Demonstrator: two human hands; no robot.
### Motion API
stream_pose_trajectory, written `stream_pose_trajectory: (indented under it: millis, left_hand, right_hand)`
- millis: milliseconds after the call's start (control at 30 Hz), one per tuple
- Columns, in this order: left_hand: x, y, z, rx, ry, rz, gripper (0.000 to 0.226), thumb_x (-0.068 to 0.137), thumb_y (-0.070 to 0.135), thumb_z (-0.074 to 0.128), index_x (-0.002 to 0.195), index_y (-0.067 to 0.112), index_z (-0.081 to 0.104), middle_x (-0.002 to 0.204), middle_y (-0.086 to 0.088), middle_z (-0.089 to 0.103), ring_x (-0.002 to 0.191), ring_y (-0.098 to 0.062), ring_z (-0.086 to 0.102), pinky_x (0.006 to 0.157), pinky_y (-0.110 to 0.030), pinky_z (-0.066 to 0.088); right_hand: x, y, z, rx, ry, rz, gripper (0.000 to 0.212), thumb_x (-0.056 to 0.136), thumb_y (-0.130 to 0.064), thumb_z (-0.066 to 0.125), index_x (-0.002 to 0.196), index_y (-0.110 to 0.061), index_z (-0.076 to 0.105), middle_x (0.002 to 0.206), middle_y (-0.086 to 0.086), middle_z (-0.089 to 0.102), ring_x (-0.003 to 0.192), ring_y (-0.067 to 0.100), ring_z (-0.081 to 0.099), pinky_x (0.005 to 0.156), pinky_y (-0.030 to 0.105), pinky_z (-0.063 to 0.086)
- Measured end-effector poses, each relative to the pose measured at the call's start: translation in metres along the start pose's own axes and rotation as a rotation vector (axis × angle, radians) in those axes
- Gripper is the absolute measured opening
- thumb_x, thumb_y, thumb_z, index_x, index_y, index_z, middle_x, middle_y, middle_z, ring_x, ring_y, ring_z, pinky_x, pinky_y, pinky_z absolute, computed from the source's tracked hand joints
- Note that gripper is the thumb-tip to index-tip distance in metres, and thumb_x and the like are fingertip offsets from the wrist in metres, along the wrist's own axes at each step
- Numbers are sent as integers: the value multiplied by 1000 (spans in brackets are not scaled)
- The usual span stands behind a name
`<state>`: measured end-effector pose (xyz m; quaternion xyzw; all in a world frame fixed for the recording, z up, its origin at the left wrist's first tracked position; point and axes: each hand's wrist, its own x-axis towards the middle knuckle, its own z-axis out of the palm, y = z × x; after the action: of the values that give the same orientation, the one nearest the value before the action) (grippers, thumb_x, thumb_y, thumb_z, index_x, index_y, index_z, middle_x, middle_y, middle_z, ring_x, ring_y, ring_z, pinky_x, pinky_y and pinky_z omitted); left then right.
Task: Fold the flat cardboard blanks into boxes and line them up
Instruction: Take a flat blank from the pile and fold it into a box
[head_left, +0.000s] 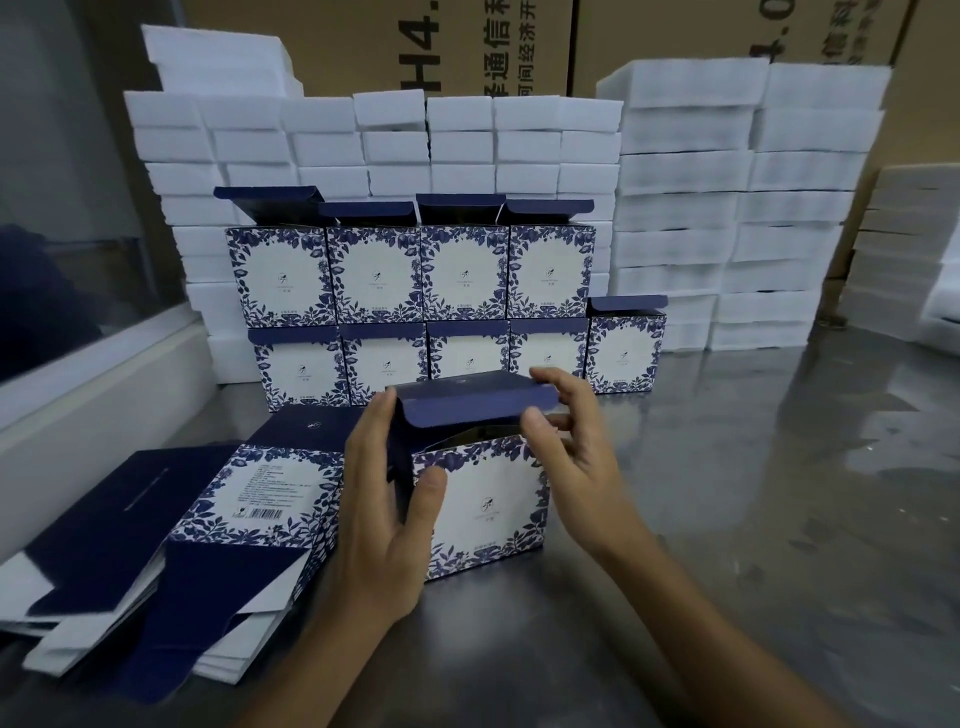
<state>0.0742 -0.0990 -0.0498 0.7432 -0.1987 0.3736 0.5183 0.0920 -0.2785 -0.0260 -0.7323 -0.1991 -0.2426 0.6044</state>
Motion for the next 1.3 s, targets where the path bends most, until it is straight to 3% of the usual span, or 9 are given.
stream_pose_trajectory:
  millis: [133, 267, 333, 467, 667, 800, 967, 1167, 1300]
  left_hand:
    - [0, 1, 0, -19, -2, -28, 57, 90, 70, 40, 138, 41, 30, 146, -8, 43, 132, -28, 46, 99, -55, 44]
    - [1, 3, -3, 44, 40, -49, 35, 93, 58, 41, 127, 52, 35, 141, -7, 46, 127, -26, 51, 97, -50, 48]
    - [2, 4, -2, 67, 45, -48, 28, 94, 52, 42, 121, 54, 38, 140, -3, 46, 124, -26, 52, 94, -52, 49]
    - [3, 0, 0, 182, 64, 43, 26, 99, 29, 47, 122, 17, 53, 133, 1, 47, 123, -19, 50, 90, -52, 52]
    - [5, 4, 1, 304, 86, 129, 35, 98, 26, 45, 113, 2, 64, 125, -12, 54, 106, -17, 57, 78, -30, 53]
    - [6, 5, 3, 317, 97, 127, 24, 96, 15, 51, 110, 4, 67, 122, -12, 55, 99, -23, 62, 74, -30, 52]
    - [7, 6, 4, 315, 108, 134, 31, 96, 23, 47, 106, 2, 68, 118, -13, 57, 95, -25, 63, 72, -31, 53]
    - [9, 6, 4, 300, 135, 160, 25, 96, 17, 52, 105, -1, 67, 114, -17, 59, 98, -2, 53, 72, -25, 50]
    - [9, 4, 4, 316, 143, 140, 21, 93, 11, 55, 105, -1, 67, 115, -15, 60, 98, -1, 52, 72, -25, 50]
  right_hand:
    - [1, -1, 2, -121, 40, -93, 25, 88, -58, 54, 106, -42, 56, 113, -4, 52, 107, 8, 56, 91, 20, 44]
    - [0, 2, 3, -197, 15, -125, 28, 87, -57, 61, 107, -37, 60, 118, -8, 46, 116, 4, 52, 93, 11, 42]
    - [-1, 2, 2, -233, 8, -142, 32, 86, -57, 62, 108, -33, 63, 121, -8, 43, 119, 5, 49, 96, 14, 43]
    - [-4, -2, 7, -426, 35, -280, 36, 91, -49, 60, 114, -22, 70, 129, -3, 46, 124, 11, 46, 102, 36, 46]
    - [-9, -7, 35, -705, 149, -504, 21, 95, -29, 65, 113, -24, 74, 123, 4, 62, 111, 23, 59, 90, 49, 44]
    - [-12, -10, 46, -683, 173, -473, 17, 94, -24, 63, 106, -26, 75, 112, -2, 65, 104, 22, 61, 86, 53, 45]
    - [-5, -6, 45, -640, 223, -465, 13, 94, -22, 65, 101, -26, 76, 103, -3, 63, 97, 20, 58, 80, 45, 44]
    - [-5, 16, 29, -480, 254, -417, 26, 100, -29, 56, 106, -9, 71, 117, 7, 57, 109, 20, 53, 86, 40, 52]
    - [-2, 16, 30, -403, 253, -383, 28, 99, -30, 55, 100, -8, 72, 115, 7, 55, 107, 22, 55, 84, 36, 53]
